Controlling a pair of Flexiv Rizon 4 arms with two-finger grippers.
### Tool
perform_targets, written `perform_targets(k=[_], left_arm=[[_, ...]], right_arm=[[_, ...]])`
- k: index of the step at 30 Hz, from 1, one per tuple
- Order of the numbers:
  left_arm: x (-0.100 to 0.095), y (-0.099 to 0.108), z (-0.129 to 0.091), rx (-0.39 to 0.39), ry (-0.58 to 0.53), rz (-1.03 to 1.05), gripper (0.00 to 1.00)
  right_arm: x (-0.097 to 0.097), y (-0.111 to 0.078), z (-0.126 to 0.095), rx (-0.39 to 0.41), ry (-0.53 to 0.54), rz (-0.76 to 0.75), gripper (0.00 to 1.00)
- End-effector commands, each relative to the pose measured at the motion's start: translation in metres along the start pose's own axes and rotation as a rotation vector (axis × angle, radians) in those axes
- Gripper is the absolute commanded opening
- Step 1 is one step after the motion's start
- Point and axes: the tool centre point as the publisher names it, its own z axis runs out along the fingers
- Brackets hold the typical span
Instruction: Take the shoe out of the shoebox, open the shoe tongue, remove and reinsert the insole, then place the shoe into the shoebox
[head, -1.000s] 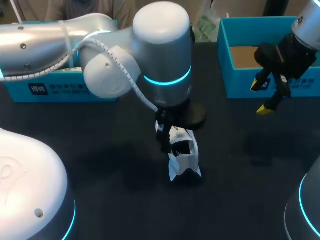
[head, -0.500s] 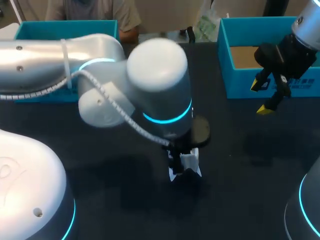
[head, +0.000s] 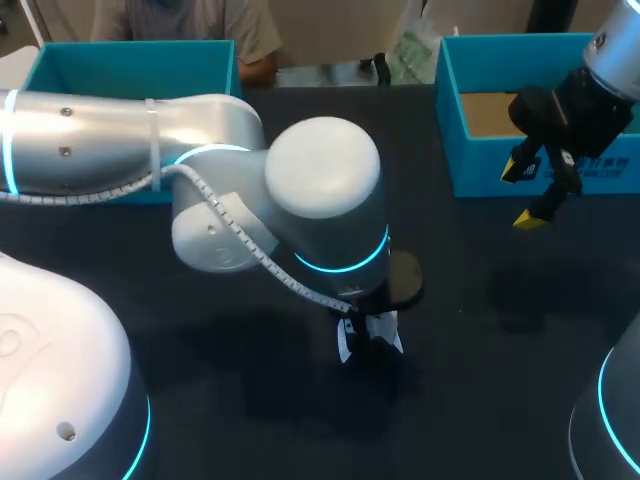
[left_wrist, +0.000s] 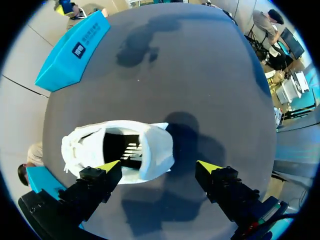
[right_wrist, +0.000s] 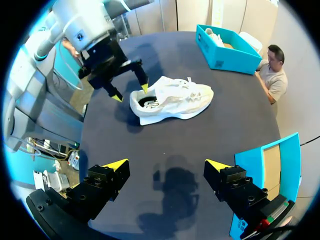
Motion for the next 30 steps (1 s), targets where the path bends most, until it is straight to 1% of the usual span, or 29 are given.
perform_targets(k=[1, 4, 12, 14, 15, 16, 21, 23, 26, 29, 30], left_arm=[[0.004, -0.015, 0.02, -0.031, 0.011, 0.0, 0.96], [0.004, -0.015, 0.023, -0.041, 0.013, -0.016, 0.95], [0.005, -0.017, 0.037, -0.081, 0.027, -0.038, 0.89], [0.006, -0.017, 0.041, -0.087, 0.025, -0.042, 0.85], [0.007, -0.018, 0.043, -0.093, 0.024, -0.043, 0.8], [0.008, -0.018, 0.045, -0.1, 0.022, -0.044, 0.77], [0.011, -0.016, 0.052, -0.118, 0.037, -0.049, 0.74], [0.011, -0.016, 0.054, -0.123, 0.041, -0.048, 0.58], [0.01, -0.016, 0.055, -0.132, 0.045, -0.049, 0.55], [0.008, -0.016, 0.057, -0.135, 0.059, -0.056, 0.44], [0.008, -0.016, 0.058, -0.138, 0.067, -0.057, 0.38]], right_arm=[[0.0, 0.0, 0.001, 0.002, -0.001, 0.0, 1.0], [0.0, 0.0, 0.001, 0.002, -0.001, 0.0, 1.0], [0.0, 0.0, 0.001, 0.002, -0.001, 0.0, 1.0], [0.0, 0.0, 0.001, 0.002, -0.001, 0.0, 1.0], [0.0, 0.0, 0.001, 0.002, -0.001, 0.0, 1.0], [0.0, 0.0, 0.001, 0.002, -0.001, 0.0, 1.0], [0.0, 0.0, 0.001, 0.002, -0.001, 0.0, 1.0], [0.0, 0.0, 0.001, 0.002, -0.001, 0.0, 1.0], [0.0, 0.0, 0.001, 0.002, -0.001, 0.0, 1.0], [0.0, 0.0, 0.001, 0.002, -0.001, 0.0, 1.0], [0.0, 0.0, 0.001, 0.002, -0.001, 0.0, 1.0]])
